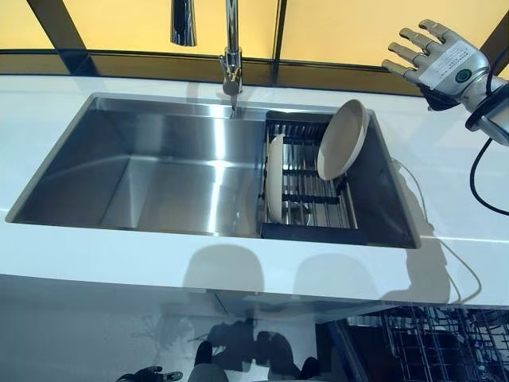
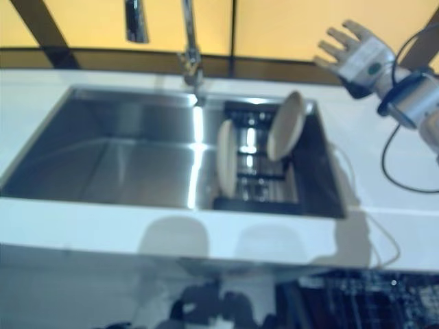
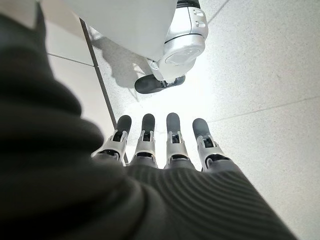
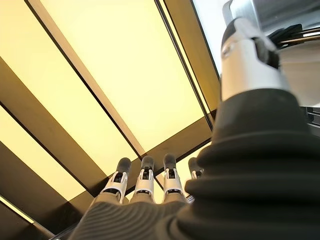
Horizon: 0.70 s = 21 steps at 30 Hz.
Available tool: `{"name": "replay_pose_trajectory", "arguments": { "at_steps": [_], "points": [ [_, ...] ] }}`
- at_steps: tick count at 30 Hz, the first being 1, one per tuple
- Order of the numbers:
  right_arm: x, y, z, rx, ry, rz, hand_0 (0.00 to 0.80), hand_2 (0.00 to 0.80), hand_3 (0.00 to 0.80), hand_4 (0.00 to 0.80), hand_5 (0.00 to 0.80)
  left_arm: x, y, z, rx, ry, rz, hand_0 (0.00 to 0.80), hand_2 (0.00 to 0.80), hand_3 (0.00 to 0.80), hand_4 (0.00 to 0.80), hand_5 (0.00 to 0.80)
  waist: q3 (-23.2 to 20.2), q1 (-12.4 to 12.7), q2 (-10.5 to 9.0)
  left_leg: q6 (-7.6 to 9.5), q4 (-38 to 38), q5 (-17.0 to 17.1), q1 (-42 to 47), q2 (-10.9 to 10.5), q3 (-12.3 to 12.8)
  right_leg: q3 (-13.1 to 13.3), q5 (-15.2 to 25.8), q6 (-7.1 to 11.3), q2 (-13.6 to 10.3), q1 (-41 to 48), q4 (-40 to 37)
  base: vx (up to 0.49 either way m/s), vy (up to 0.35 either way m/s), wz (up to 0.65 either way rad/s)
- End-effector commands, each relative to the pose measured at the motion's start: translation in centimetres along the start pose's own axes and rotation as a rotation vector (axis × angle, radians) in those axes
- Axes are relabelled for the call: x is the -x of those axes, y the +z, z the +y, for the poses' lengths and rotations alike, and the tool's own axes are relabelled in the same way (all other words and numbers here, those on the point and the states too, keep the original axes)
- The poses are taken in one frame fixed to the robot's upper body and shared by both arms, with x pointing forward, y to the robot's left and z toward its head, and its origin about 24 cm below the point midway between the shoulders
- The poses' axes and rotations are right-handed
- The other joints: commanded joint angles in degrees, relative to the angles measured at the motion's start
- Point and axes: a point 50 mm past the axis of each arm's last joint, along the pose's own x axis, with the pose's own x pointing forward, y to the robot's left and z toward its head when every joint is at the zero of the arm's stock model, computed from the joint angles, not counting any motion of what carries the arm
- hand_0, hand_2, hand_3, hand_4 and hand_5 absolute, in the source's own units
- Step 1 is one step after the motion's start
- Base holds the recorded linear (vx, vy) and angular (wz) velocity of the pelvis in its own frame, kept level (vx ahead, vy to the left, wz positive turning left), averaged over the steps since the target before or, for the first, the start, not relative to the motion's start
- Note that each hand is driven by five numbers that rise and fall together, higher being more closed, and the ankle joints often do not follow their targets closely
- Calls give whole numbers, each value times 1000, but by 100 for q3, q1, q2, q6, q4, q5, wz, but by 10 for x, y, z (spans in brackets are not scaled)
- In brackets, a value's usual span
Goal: Take plates into dishwasher
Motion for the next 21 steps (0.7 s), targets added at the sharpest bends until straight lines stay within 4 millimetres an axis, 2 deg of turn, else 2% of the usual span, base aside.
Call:
{"name": "replay_pose_trajectory", "arguments": {
  "at_steps": [1,12,21],
  "points": [
    [-1,-28,-20,6,-80,130,0,0,0,0,0,1,6,14,-56,22,15,0,0,0,0,0,-35,162,-100,321,-24,144,-151,-129,45,165,-56,239,-254,193,18,0,0,0],
    [-9,-22,-25,5,-88,102,0,0,0,0,0,1,5,14,-55,14,19,0,0,0,0,0,-47,233,-96,310,-24,147,-159,-136,22,126,-95,232,-262,258,0,11,5,0],
    [-16,-4,-25,0,-83,46,0,0,0,0,0,1,10,14,-46,11,2,0,0,0,0,0,58,288,-69,320,-24,177,-225,-143,-28,118,-95,222,-259,232,5,0,1,0]
  ]
}}
